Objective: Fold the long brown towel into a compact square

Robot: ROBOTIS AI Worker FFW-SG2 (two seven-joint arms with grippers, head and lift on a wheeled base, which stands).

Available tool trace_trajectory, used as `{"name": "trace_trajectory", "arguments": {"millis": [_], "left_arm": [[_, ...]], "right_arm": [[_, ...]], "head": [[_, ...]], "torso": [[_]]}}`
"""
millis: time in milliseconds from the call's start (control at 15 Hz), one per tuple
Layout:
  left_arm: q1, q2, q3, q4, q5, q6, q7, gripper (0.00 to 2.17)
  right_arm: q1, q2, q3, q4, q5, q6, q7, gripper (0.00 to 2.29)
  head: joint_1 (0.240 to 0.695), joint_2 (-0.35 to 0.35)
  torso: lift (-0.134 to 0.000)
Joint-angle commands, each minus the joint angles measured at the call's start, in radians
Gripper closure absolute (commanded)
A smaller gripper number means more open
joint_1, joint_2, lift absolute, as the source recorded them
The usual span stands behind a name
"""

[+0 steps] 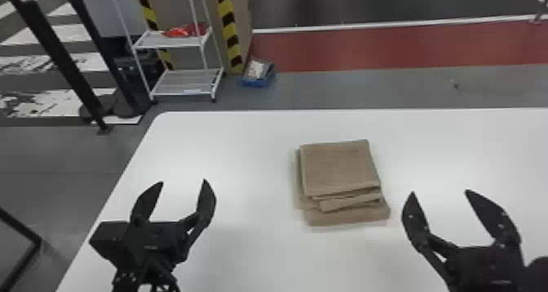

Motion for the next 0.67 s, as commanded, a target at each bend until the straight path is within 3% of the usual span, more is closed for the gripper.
{"name": "trace_trajectory", "arguments": {"millis": [0,600], "left_arm": [[0.011,-0.006,0.005,-0.007,0.001,-0.016,0.0,0.08],[0.054,-0.006,0.035,-0.038,0.001,-0.022,-0.006,0.08]], "right_arm": [[0.013,0.001,0.004,-0.01,0.001,-0.009,-0.002,0.13],[0.019,0.001,0.034,-0.014,0.006,-0.015,-0.002,0.13]], "head": [[0.695,0.161],[0.695,0.204]], "torso": [[-0.122],[-0.122]]}}
